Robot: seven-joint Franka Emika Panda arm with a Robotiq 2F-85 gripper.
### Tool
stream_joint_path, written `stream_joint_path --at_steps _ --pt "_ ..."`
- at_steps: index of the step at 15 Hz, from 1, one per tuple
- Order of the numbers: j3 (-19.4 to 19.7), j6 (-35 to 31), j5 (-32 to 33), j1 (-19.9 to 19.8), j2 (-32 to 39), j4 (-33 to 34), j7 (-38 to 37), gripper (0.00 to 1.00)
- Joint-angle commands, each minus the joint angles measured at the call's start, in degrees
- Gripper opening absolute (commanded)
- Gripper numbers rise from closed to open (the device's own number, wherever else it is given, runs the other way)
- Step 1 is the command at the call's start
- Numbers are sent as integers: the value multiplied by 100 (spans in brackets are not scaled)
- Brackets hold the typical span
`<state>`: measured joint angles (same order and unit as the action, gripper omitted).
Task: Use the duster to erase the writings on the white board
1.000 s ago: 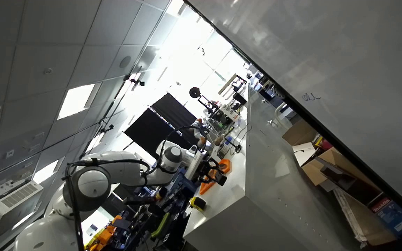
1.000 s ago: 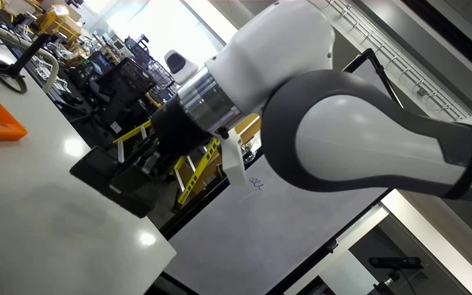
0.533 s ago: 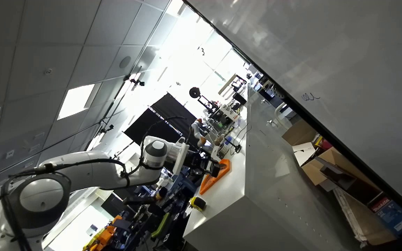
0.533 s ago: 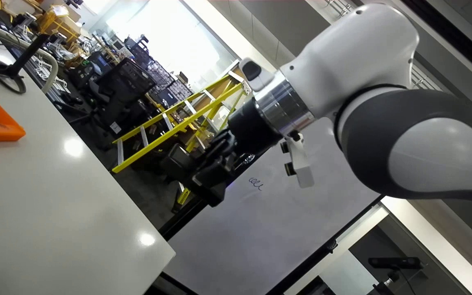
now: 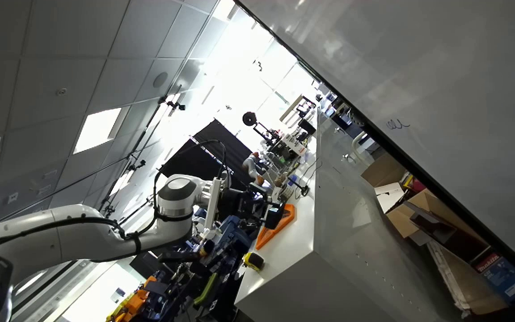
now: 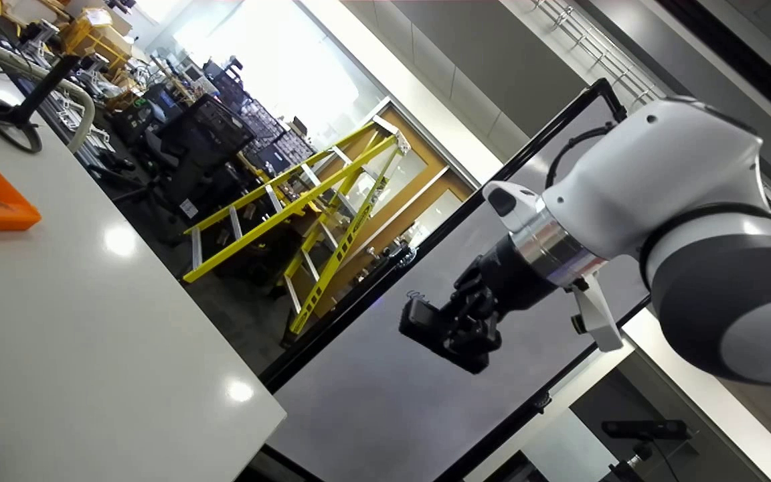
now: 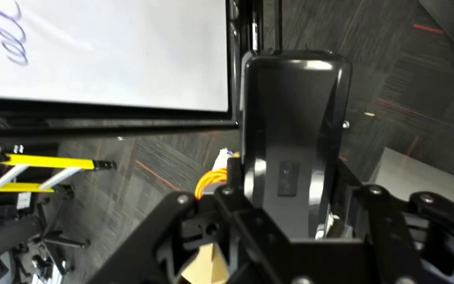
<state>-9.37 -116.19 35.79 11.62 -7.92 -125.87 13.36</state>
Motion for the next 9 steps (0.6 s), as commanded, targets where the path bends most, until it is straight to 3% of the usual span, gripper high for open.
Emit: stream_joint_path --at_steps 1,2,3,4,9 --pt "22 553 658 -278 -794 -547 -449 30" --pt "19 721 790 -330 -878 -569 -555 30" --pt "36 514 528 -243 -529 -320 -290 30" --pt "47 549 559 -271 -617 -364 -309 55" --pt "19 539 553 -242 -538 -365 -307 55"
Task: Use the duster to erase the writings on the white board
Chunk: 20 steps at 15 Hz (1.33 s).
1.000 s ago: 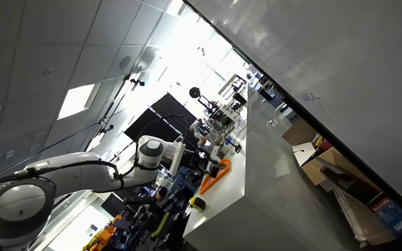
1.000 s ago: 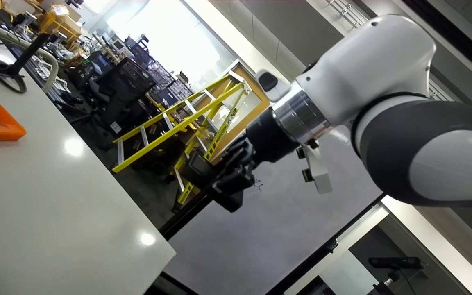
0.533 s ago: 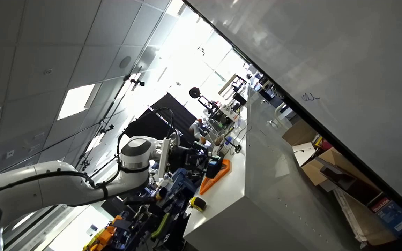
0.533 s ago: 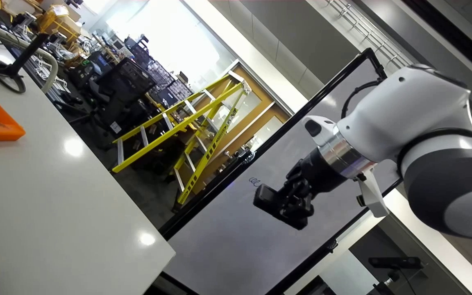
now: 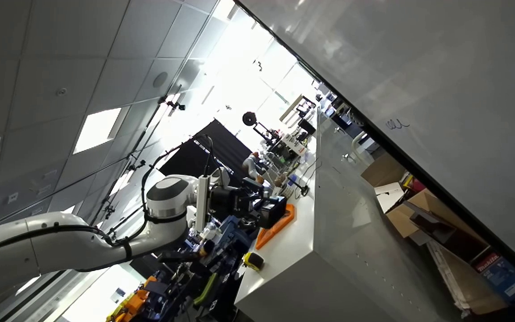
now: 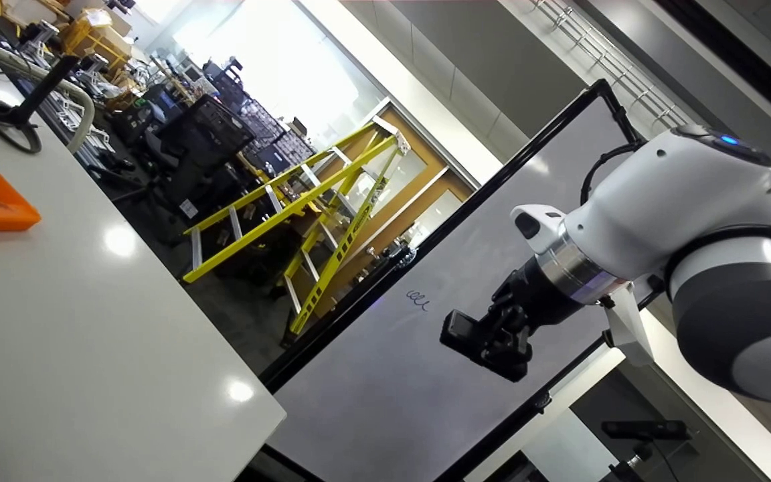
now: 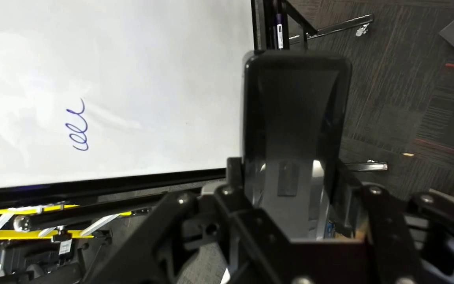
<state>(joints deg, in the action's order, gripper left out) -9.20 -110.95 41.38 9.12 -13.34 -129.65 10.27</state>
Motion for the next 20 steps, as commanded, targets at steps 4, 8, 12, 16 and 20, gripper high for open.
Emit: stream_joint_path --at_steps 4,8,12,16,20 --pt "28 153 1343 -159 -138 -150 139 30" --pt "362 -277 2737 -291 -352 -475 675 30" --pt "696 -1020 4095 -420 -560 -817 351 30" --pt "878 -1247 4948 -531 -825 -1229 -799 30" --pt "874 -1054 4787 -458 -590 -1075 -704 55"
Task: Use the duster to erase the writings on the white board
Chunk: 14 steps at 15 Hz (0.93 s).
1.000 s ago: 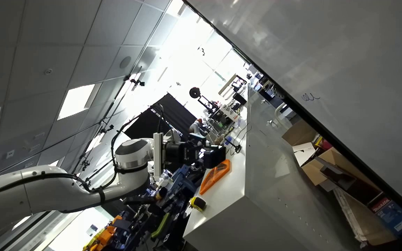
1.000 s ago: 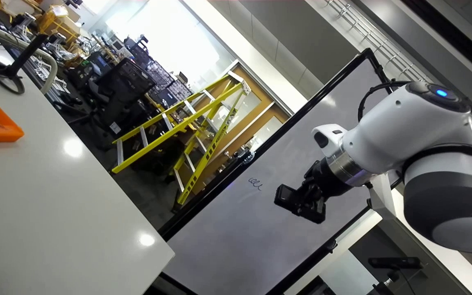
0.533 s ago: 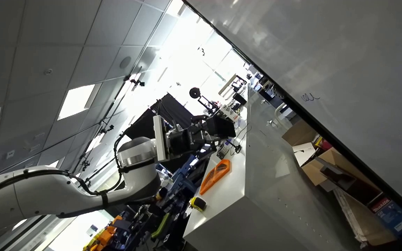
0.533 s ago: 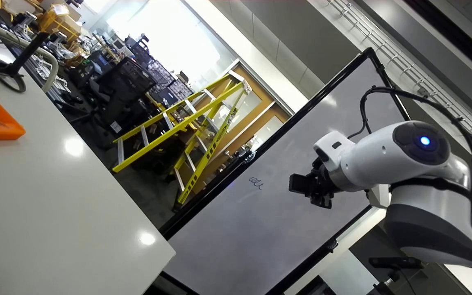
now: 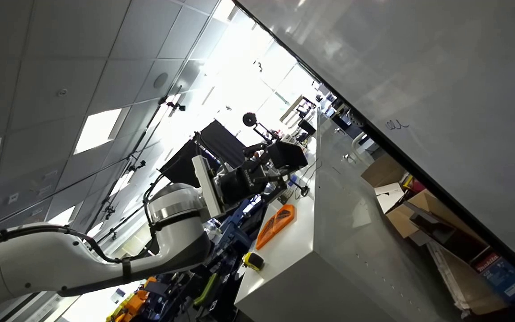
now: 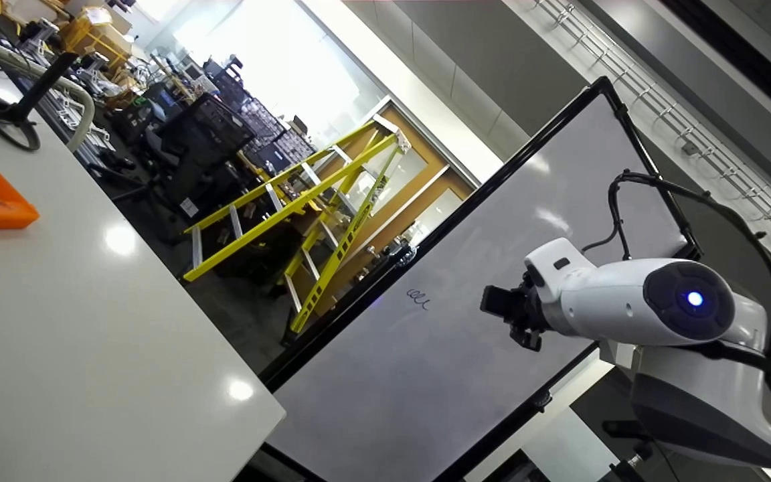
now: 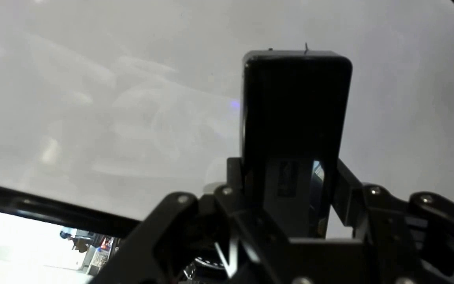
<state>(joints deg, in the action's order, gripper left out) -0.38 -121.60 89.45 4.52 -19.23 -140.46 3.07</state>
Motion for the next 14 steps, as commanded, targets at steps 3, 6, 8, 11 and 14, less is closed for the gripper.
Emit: stream_joint_path --at_steps 3,6,8,11,14 --pt "-29 11 -25 12 13 14 18 30" --pt "235 -628 690 -131 -75 -11 -128 30" --pt "500 -1304 1414 -261 -95 -36 -236 30" --pt "943 -2363 2661 -448 -31 66 -773 30" --pt "1345 -2875 3956 -396 -26 126 -1912 30"
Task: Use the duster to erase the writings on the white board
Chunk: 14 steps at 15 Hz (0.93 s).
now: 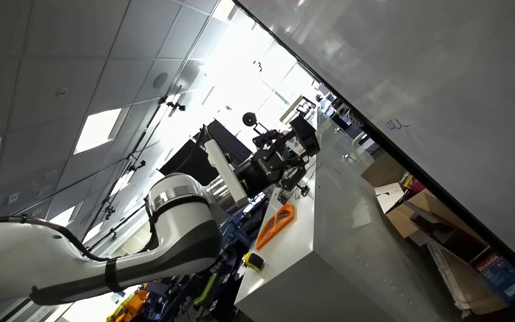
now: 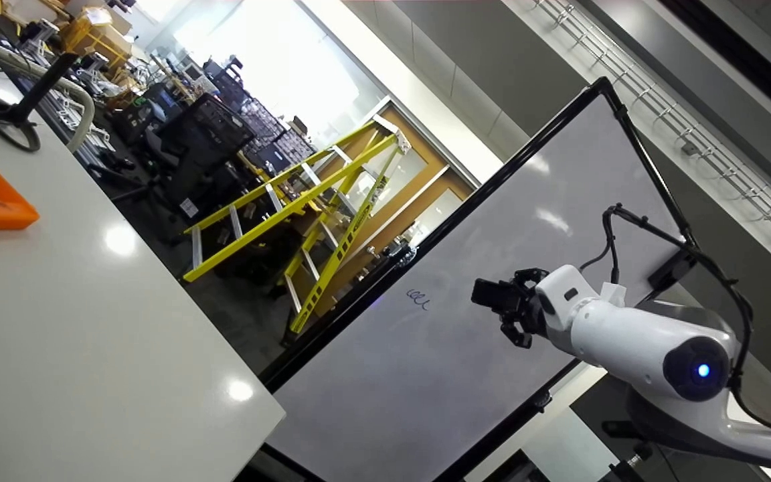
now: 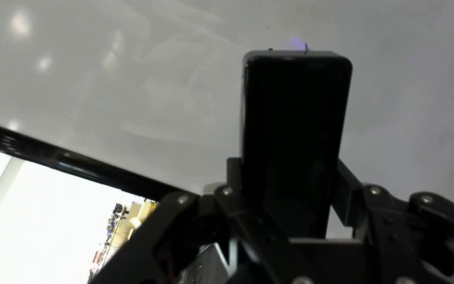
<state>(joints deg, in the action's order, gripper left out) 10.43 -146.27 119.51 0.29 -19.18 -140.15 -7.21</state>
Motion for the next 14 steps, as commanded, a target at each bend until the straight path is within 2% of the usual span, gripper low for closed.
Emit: stream_joint_path --at_steps 1,2,4,6,7,10,14 --pt "356 -426 1236 61 -15 98 -1255 30" --pt "158 -258 746 -57 -1 16 -717 55" --pt "257 -307 1043 -43 -2 15 -1074 55" --pt "257 -308 1050 -31 -2 15 -1093 55" --pt "235 -212 1101 -24 -11 36 -1093 30" --pt "446 -270 1719 104 113 259 -1712 30" --pt "714 -63 2959 203 355 475 -3130 30"
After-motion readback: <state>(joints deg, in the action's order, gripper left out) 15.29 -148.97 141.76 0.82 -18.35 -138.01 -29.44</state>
